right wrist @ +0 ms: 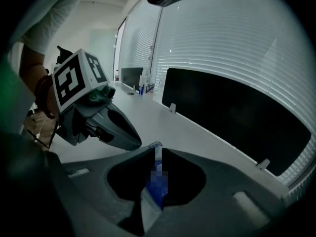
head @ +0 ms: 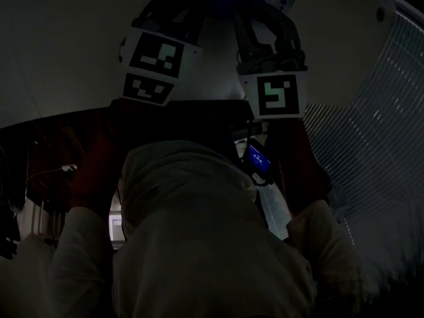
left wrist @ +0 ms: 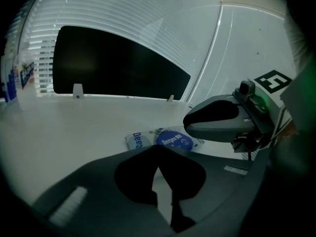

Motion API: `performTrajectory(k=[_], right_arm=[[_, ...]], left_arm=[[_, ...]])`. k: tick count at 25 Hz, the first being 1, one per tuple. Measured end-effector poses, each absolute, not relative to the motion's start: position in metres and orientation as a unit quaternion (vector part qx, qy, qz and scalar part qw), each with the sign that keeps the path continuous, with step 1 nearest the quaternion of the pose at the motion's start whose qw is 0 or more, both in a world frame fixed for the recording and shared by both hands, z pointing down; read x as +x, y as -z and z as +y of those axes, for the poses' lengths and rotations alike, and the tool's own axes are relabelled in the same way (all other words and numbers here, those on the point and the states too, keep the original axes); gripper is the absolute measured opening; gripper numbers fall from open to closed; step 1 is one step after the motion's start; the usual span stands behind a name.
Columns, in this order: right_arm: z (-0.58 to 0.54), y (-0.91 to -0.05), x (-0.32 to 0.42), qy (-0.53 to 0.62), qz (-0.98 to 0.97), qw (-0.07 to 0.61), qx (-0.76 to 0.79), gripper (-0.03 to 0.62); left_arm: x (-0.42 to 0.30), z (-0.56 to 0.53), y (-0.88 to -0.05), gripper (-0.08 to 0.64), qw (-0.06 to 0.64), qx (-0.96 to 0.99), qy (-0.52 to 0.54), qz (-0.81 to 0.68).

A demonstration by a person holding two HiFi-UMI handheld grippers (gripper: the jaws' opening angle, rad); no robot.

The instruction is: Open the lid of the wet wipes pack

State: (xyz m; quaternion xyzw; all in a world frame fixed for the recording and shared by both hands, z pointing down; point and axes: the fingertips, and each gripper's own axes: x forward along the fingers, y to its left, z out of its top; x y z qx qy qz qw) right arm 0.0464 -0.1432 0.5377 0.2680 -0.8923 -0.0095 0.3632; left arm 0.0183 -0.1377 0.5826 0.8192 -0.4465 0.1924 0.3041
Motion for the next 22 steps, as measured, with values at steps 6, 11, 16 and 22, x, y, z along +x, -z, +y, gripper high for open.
performTrajectory(k=[6, 11, 16, 22], right_arm=[[-0.136, -0.565, 0.044, 0.017, -0.886, 0.402, 0.231, 0.072], [-0.128, -0.587, 0.043, 0.020, -0.879, 0.436, 0.193, 0.121], [-0.127, -0.603, 0.046, 0.043, -0.866, 0.464, 0.181, 0.127], [-0.128, -0.610, 0.045, 0.053, -0.857, 0.479, 0.180, 0.130]], left_arm=[[0.027, -0.136, -0.599, 0.002, 0.309, 0.819, -0.227, -0.426], [0.028, -0.136, -0.611, 0.002, 0.307, 0.811, -0.256, -0.428], [0.029, -0.137, -0.620, 0.003, 0.314, 0.803, -0.269, -0.429], [0.032, -0.134, -0.627, 0.003, 0.313, 0.803, -0.293, -0.414]])
